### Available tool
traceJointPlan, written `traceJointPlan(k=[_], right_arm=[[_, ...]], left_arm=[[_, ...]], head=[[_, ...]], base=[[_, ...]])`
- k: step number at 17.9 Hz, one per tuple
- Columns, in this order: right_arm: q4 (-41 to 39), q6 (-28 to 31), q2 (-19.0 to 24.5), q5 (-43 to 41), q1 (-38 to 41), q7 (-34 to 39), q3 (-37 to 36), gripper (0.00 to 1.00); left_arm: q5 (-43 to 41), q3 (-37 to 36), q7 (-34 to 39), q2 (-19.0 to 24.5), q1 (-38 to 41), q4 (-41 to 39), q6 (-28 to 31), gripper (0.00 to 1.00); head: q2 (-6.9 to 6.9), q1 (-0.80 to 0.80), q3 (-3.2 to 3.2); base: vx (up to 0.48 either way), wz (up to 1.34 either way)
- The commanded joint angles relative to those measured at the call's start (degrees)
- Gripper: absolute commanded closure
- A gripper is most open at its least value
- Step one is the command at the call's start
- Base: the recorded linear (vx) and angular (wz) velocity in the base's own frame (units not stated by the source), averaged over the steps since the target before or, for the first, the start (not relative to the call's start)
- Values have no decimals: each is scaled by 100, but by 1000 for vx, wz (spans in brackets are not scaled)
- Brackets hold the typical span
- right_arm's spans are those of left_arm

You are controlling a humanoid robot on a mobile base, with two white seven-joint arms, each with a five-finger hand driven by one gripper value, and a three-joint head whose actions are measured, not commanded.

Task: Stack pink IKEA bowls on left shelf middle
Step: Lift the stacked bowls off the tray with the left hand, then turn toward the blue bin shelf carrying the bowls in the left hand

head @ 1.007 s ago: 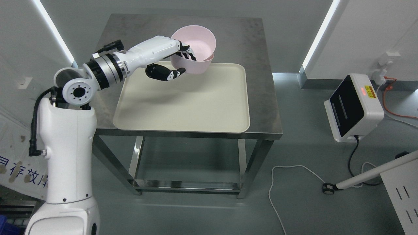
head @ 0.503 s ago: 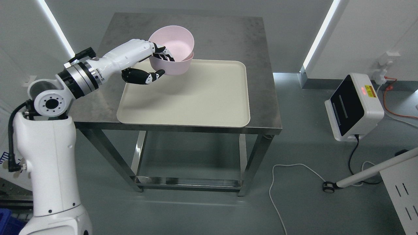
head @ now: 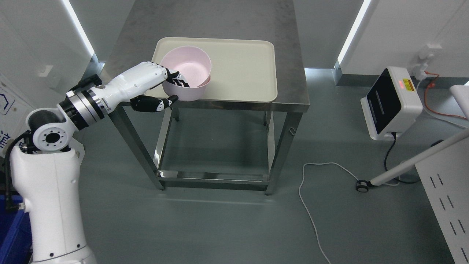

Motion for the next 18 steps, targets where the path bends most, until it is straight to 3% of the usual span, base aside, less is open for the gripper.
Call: traceJointPlan(k=[1,10,18], right_arm=[[-193,3,-100,0,167,3,-62,0],[-193,-6,-100,0,167,3,-70,0],[-193,3,-100,0,167,3,-70,0]], left_arm=[[20,150,-4,62,201,-95,-123,90],[126,203,-66,88,245,-183,-132,89],[293,282,-189,220,263,-227,-123,88]], head=[[0,0,0],[0,0,0],[0,0,0]], base=[[-311,-187],[-336,-7],[-332,591]])
